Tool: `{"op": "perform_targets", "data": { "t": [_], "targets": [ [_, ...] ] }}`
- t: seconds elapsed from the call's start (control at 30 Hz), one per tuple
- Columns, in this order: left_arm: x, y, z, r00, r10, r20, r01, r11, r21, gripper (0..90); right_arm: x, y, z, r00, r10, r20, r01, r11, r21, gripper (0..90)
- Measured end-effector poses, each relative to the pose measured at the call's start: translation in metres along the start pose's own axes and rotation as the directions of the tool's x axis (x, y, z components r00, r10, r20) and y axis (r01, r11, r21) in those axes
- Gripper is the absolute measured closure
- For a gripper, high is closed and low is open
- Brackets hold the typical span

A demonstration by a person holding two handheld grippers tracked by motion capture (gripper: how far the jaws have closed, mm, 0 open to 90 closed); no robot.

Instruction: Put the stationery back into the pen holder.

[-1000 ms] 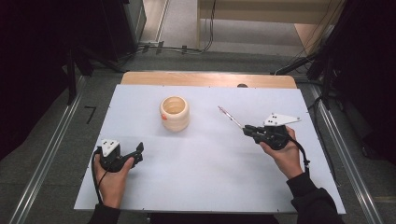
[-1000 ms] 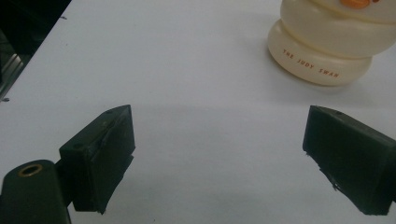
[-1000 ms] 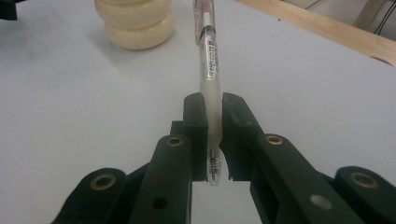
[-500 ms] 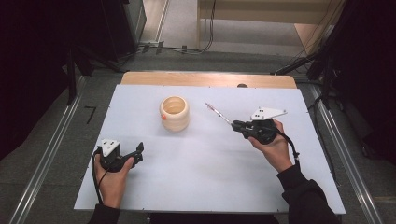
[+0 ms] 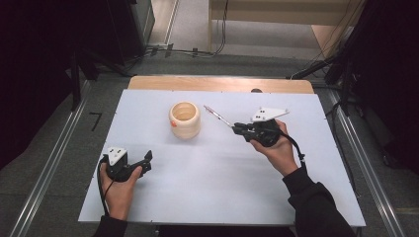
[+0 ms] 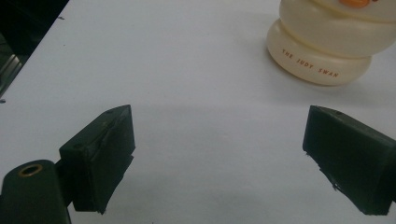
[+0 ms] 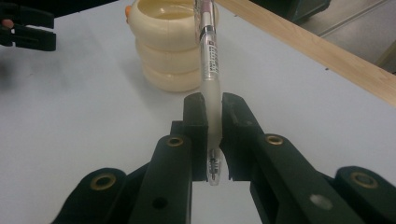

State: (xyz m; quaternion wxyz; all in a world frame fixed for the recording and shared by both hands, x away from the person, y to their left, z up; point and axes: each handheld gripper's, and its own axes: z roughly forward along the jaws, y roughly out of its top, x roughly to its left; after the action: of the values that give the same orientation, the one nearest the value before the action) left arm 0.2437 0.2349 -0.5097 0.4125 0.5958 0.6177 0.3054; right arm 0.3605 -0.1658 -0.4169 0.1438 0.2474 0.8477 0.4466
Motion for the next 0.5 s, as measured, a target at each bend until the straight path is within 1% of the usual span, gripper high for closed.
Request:
{"op": "perform_targets", "data": {
  "t": [0.07, 0.17, 0.33, 0.5],
  "targets": [
    [0.000, 0.000, 0.000, 1.0000, 0.003, 0.001, -0.003, 1.0000, -0.001, 9.7, 0.001, 0.004, 0.003, 0.9999, -0.012, -0.005, 0.012, 1.000, 0.002, 78.8],
    [0.000, 0.000, 0.000, 1.0000, 0.004, 0.003, -0.004, 1.0000, -0.001, 9.7, 0.003, 0.010, 0.007, 0.9998, -0.015, -0.009, 0.015, 1.000, 0.007, 78.8],
    [0.000, 0.000, 0.000, 1.0000, 0.003, 0.003, -0.003, 1.0000, -0.001, 9.7, 0.008, 0.017, 0.016, 0.9992, -0.033, -0.021, 0.033, 0.999, 0.016, 78.8],
    [0.000, 0.001, 0.000, 1.0000, 0.003, 0.005, -0.003, 1.0000, -0.002, 9.7, 0.010, 0.021, 0.025, 0.9991, -0.030, -0.030, 0.031, 0.999, 0.027, 78.8]
  ]
}}
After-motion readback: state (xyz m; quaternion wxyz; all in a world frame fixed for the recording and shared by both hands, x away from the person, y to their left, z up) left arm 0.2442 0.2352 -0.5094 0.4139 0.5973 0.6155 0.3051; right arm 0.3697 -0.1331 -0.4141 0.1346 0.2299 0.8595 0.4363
